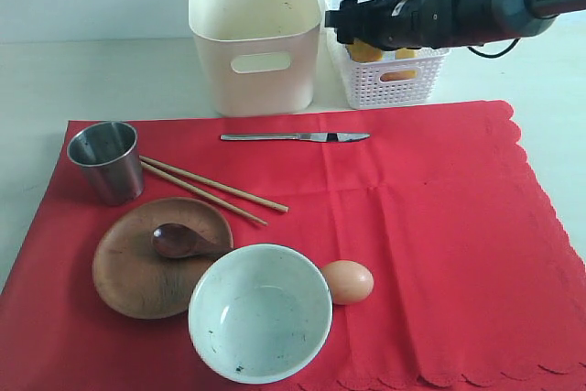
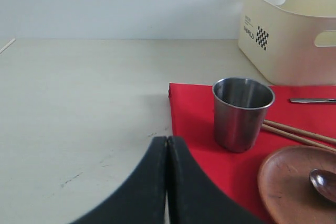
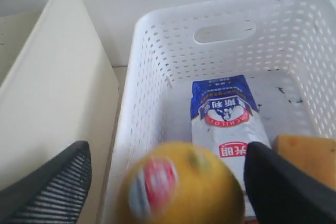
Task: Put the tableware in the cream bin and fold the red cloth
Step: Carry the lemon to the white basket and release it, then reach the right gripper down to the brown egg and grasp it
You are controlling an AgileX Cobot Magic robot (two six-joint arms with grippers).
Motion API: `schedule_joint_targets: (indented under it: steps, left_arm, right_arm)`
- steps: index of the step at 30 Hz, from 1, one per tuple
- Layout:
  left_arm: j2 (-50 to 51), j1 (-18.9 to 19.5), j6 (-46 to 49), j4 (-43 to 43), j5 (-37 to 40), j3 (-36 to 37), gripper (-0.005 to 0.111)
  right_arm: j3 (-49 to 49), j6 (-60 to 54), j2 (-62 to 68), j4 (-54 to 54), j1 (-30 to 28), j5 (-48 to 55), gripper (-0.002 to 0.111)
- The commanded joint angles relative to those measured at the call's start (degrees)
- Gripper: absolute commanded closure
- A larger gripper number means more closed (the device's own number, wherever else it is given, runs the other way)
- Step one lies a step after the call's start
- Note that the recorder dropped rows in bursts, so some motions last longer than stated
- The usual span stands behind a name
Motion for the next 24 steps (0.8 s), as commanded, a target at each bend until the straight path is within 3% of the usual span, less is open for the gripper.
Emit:
schedule_joint_targets:
  steps: [1,6,8,13,15,20,24]
  left_arm:
    - [-0.32,0.10,-0.14,0.39,-0.31,0.17,0.107]
    - [-0.32,0.10,-0.14,0.39,-0.31,0.17,0.107]
    - [-0.32,0.10,-0.14,0.39,-0.31,0.17,0.107]
    - [-0.32,0.10,-0.14,0.39,-0.31,0.17,0.107]
    - [-0.32,0.10,-0.14,0.39,-0.31,0.17,0.107]
    - [-0.32,0.10,-0.14,0.39,-0.31,0.17,0.107]
    - [-0.32,0.10,-0.14,0.39,-0.31,0.17,0.107]
  right_arm:
    - [-0.48,-2.30,-5.18,-0.88,-0.15,7.78,0.031]
    - [-0.48,-6.55,-13.58,-4.01,-0.15,21.00,0.034]
    - [-0.48,-6.55,-18.40,-5.24,-0.15,27.60,0.048]
    - [-0.30,-6.58,-28.80,-5.51,0.32,40.85,0.095]
    - [1.55,-6.67,-31.71,-5.26,0.32,42.09,0.104]
    - [9.84,-8.06,-39.08,-4.53,0.32,41.48,0.108]
    - [19.02,-15.64,-45.62,4.90,0.32,40.02,0.108]
